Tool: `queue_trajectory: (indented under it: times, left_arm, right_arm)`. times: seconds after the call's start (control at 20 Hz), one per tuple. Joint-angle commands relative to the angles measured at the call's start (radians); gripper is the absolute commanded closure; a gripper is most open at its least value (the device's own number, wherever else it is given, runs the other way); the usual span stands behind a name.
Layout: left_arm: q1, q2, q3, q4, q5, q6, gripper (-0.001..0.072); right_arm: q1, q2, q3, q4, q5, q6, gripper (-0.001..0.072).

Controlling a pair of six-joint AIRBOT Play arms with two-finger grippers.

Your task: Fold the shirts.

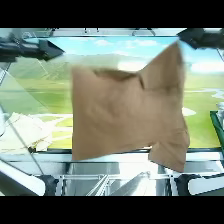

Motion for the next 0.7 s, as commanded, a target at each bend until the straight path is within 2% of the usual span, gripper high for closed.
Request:
queue_trajectory:
  times: [0.0,0.1,0.2,0.25,0.3,0.35,0.4,0.5,0.65]
  left_arm:
    - [0.027,-0.208,0.102,0.04,0.01,-0.124,0.0372]
    - [0.083,-0.181,0.04,0.043,0.029,-0.125,0.0372]
    - [0.152,-0.134,-0.038,0.049,-0.057,-0.126,0.0372]
    - [0.177,-0.114,-0.075,0.051,-0.125,-0.126,0.0372]
    - [0.194,-0.09,-0.128,0.052,-0.189,-0.126,0.0372]
    - [0.202,-0.055,-0.212,0.053,-0.234,-0.123,0.0373]
    - [0.203,-0.01,-0.313,0.063,-0.248,-0.116,0.0374]
    - [0.19,0.118,-0.578,0.125,-0.196,-0.067,0.0374]
    - [0.17,0.293,-0.932,0.203,-0.044,-0.041,0.0373]
  right_arm:
    - [-0.041,-0.111,0.002,-0.002,-0.036,0.024,0.0281]
    - [-0.13,-0.094,0.002,-0.002,0.068,0.043,0.0284]
    - [-0.231,-0.081,0.001,-0.006,0.267,0.043,0.0285]
    - [-0.28,-0.081,-0.001,-0.034,0.365,0.052,0.0318]
    - [-0.327,-0.08,-0.011,-0.098,0.45,0.071,0.0385]
    - [-0.369,-0.079,-0.03,-0.16,0.516,0.087,0.0378]
    - [-0.409,-0.075,-0.066,-0.225,0.572,0.095,0.0329]
    - [-0.476,-0.048,-0.185,-0.339,0.624,0.091,0.0331]
    - [-0.538,0.016,-0.425,-0.496,0.578,0.004,0.0332]
